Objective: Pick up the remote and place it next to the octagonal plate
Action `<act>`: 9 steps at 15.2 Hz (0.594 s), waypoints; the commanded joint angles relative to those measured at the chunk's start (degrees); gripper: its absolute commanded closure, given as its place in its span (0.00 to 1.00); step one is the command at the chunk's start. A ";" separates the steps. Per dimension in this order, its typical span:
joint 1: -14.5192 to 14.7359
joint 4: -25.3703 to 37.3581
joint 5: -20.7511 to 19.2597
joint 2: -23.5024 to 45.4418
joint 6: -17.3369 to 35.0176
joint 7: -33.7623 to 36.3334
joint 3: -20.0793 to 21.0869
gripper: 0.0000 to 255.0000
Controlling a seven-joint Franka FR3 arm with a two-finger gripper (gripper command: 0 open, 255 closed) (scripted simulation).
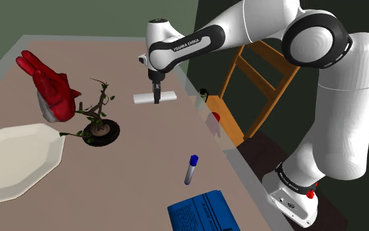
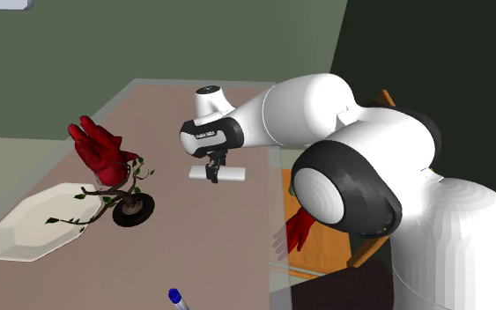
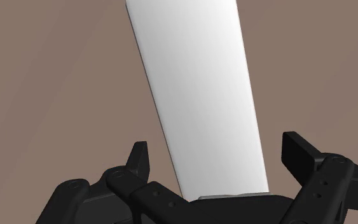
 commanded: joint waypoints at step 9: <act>-0.01 0.00 0.00 0.00 -0.01 -0.01 0.00 1.00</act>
